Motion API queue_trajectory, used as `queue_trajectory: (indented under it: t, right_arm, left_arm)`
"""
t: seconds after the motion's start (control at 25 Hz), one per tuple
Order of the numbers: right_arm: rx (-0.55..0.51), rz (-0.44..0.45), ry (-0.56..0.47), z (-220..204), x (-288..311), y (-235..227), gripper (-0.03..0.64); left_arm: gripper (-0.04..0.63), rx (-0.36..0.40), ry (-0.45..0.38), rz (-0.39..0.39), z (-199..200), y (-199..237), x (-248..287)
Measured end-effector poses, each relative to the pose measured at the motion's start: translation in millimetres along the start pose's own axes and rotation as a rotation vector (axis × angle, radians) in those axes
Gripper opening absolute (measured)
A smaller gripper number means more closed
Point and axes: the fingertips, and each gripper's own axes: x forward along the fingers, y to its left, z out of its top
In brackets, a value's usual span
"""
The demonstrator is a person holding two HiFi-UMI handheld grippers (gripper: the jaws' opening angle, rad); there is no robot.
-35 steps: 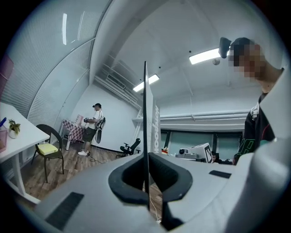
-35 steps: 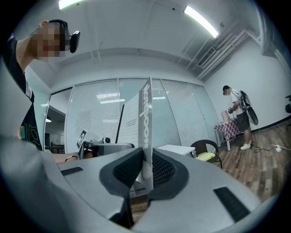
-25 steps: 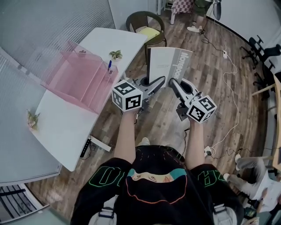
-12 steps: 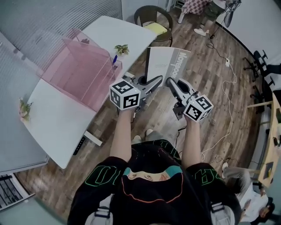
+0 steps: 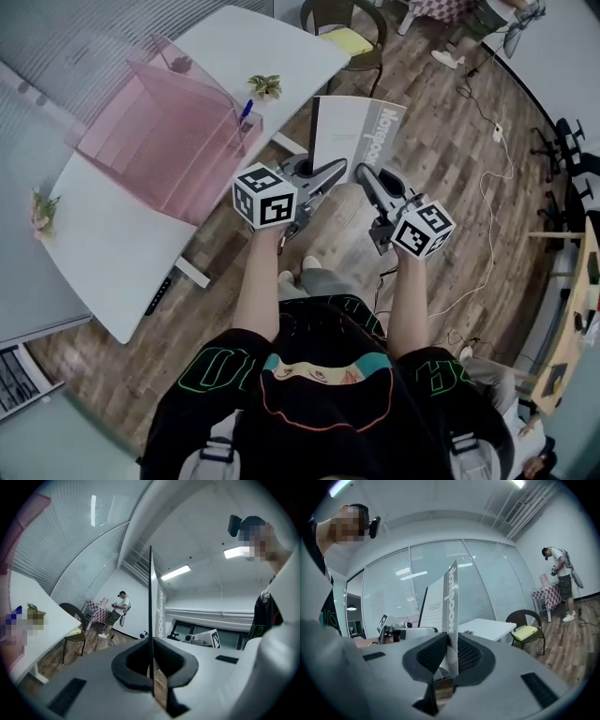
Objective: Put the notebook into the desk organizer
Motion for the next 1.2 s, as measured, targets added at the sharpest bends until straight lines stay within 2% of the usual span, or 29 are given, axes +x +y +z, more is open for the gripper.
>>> queue_trajectory:
  t: [0.32,0.6,0.96,1.2]
  right_arm:
    - [0.047,0.116,0.138,-38.6,46.6,-4.1,0.03]
    - [0.094,0.257,0.27,-87.0,85.2,14.2,0.031]
    - [0.158,0.414,0.465,-155.4,106.0,38.8,0.031]
    - [0.174,0.484,0.586,-200.6,104.5,53.2,0.031]
  left_arm:
    - [0.006,-0.122,-0.049,0.154,-22.3,46.7,-28.5]
    - [0.006,-0.226,-0.097,0.32,-53.6,78.0,-74.3]
    - [0.006,-0.406,-0.222,0.495,-111.8,95.7,-123.3]
    - [0.006,-0.513,-0.28,0.571,-155.8,97.6,-146.9]
